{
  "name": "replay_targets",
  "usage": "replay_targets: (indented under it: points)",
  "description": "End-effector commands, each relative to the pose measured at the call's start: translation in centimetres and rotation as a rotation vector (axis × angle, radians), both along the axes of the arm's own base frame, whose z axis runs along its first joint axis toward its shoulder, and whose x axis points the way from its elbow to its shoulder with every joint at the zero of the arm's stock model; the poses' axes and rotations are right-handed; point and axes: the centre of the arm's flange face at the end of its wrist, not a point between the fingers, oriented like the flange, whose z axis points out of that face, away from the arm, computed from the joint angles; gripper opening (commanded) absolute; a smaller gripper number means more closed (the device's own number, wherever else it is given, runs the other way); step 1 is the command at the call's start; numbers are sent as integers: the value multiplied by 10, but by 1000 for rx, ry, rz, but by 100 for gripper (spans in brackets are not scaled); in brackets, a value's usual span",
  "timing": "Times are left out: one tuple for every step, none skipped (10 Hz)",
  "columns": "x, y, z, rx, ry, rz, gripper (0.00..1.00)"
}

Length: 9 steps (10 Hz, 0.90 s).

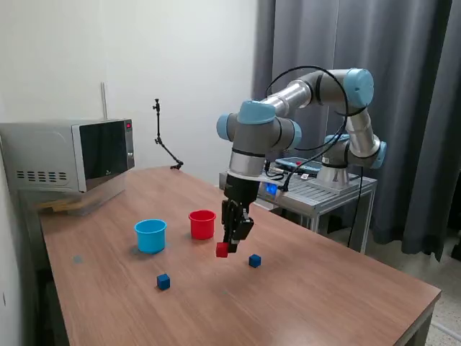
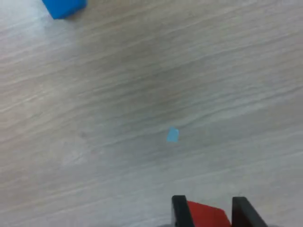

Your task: Place red objects in the red bin, and blue objects in the blue bin.

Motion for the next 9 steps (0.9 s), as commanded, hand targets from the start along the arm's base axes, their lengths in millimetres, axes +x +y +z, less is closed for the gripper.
replay_targets:
  points:
    - [10,3,18,0,-32,-4,0]
    - [13,7,24,0,-41,-10,0]
    - [20,10,30,-3,-49,-39,0]
    - [26,12,35,-3,-60,-43,0]
    - [32,18,38,-2,-69,-51,0]
    - [36,35,41,-1,-81,-74,0]
    - [40,40,45,0,-93,-80,0]
    - [41,55,50,-1,-93,-100,0]
    - [43,60,48,-4,-100,-109,0]
